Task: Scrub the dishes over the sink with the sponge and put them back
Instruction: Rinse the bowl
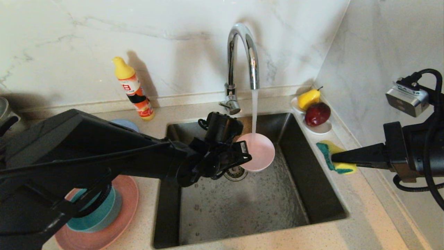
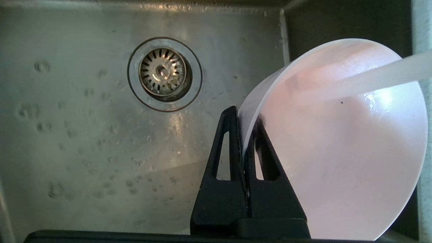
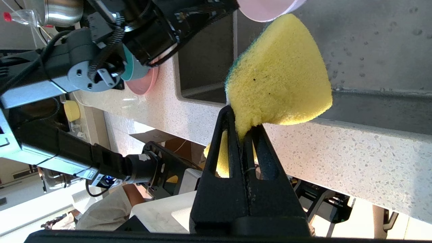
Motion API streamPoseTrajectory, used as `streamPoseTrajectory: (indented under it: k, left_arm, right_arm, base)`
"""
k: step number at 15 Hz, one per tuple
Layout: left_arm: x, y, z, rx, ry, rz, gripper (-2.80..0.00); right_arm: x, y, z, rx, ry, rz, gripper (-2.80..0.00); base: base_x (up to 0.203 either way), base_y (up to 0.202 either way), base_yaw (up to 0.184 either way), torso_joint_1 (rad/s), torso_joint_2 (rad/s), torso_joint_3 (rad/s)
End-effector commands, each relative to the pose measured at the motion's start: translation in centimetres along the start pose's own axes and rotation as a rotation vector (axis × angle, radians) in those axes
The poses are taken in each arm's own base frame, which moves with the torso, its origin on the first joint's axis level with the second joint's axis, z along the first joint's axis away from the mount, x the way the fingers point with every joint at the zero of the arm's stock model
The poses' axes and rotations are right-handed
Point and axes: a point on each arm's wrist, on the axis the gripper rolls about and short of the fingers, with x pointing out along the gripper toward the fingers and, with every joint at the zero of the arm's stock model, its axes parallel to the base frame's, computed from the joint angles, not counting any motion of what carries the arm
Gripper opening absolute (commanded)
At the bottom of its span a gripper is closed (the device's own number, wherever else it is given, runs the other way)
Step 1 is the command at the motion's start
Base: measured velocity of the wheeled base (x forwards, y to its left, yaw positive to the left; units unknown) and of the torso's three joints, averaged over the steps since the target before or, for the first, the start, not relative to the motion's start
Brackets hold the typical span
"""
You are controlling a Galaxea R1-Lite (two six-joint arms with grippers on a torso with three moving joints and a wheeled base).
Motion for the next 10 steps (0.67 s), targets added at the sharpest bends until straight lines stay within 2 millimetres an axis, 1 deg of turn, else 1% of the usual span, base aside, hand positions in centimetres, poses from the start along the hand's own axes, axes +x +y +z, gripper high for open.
streamPoseTrajectory:
  k: [1, 3, 5, 8, 10]
  left_arm:
    - [0.5, 0.1, -0.4, -0.002, 0.007, 0.006, -2.8]
    - [0.5, 0.2, -0.6, -0.015, 0.015, 0.012, -2.8]
    - [-0.1, 0.4, -0.5, -0.015, 0.02, 0.017, -2.8]
    - [-2.5, 1.2, -0.3, 0.002, 0.025, 0.035, -2.8]
    - [-4.8, 2.7, 0.2, 0.036, -0.018, 0.118, -2.8]
  right_arm:
    - [0.4, -0.1, 0.1, 0.008, 0.01, -0.004, -2.8]
    - [0.7, -0.2, 0.3, 0.003, -0.005, 0.006, -2.8]
    - [0.8, -0.2, 0.2, 0.002, -0.011, 0.01, -2.8]
    - [0.7, -0.3, 0.2, 0.003, -0.01, 0.009, -2.8]
    - [0.6, -0.2, 0.1, 0.001, -0.011, 0.012, -2.8]
  base:
    - [0.0, 0.0, 0.0, 0.0, 0.0, 0.0]
    - [0.0, 0.0, 0.0, 0.0, 0.0, 0.0]
    - [0.0, 0.0, 0.0, 0.0, 0.0, 0.0]
    - [0.0, 0.0, 0.0, 0.0, 0.0, 0.0]
    - [0.0, 0.0, 0.0, 0.0, 0.0, 0.0]
